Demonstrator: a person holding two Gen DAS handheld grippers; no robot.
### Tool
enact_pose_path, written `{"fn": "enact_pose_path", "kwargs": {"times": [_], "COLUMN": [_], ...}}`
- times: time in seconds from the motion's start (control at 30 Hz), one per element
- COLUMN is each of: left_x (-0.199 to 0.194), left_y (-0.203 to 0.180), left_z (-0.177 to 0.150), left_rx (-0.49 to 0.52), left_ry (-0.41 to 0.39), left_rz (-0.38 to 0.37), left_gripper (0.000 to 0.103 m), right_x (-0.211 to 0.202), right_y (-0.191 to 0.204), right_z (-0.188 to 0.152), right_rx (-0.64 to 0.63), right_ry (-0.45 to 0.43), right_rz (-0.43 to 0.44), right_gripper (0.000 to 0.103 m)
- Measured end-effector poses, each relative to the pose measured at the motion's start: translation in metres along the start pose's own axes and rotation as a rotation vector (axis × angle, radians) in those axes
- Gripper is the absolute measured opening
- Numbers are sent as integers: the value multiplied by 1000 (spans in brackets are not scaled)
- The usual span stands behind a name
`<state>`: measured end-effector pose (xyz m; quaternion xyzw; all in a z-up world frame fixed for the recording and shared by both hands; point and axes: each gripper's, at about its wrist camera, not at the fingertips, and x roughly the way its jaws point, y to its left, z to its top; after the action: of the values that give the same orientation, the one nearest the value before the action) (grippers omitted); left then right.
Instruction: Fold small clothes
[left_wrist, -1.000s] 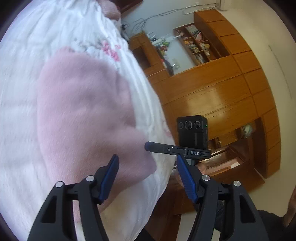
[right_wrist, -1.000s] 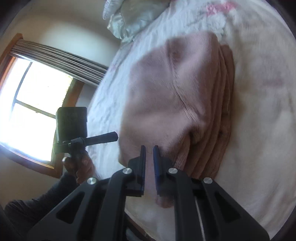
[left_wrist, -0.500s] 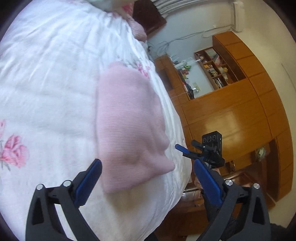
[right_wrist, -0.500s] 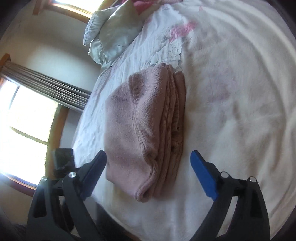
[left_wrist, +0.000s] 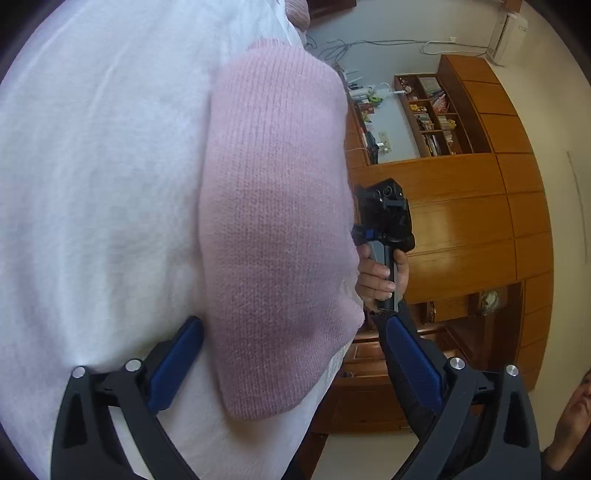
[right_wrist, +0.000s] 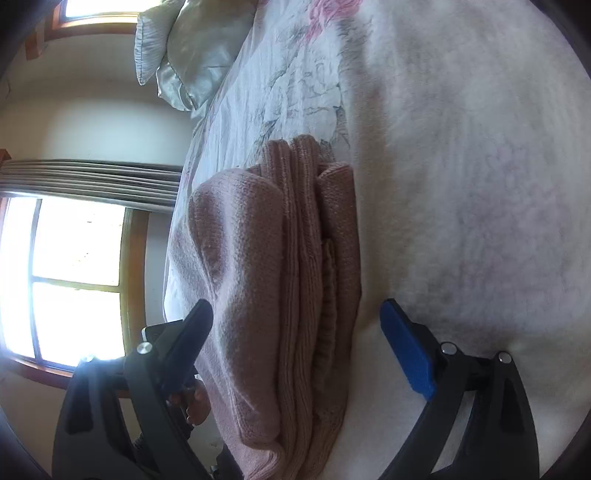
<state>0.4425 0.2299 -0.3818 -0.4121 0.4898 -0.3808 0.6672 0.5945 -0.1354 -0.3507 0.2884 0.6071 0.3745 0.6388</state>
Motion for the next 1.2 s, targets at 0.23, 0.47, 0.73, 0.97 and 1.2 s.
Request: {"fn": "enact_pose_path", "kwargs": {"times": [0.23,0.47,0.73,0.97,1.2], "left_x": [21,25,13,-24,-117], "left_y": [1,-7,-17,-52,-71], "left_z": [8,4,4,2,-31], "left_rx": [4,0,-19,58,100], "left_ry": [17,11,1,-23,-93], "left_rz": [-39,81,184,211,280], "left_gripper": [99,84,39,37,36], "right_x": [24,46,40,35,92], "right_y": [7,22,32,69,140], "right_z": [14,20,12,0,-16], "right_rx": [-40,-65,-55,-79,-151], "right_ry": [15,15,-48,-100,-39], "right_rz": [52,16,20,60,139], "right_gripper": [92,83,52,51,51]}}
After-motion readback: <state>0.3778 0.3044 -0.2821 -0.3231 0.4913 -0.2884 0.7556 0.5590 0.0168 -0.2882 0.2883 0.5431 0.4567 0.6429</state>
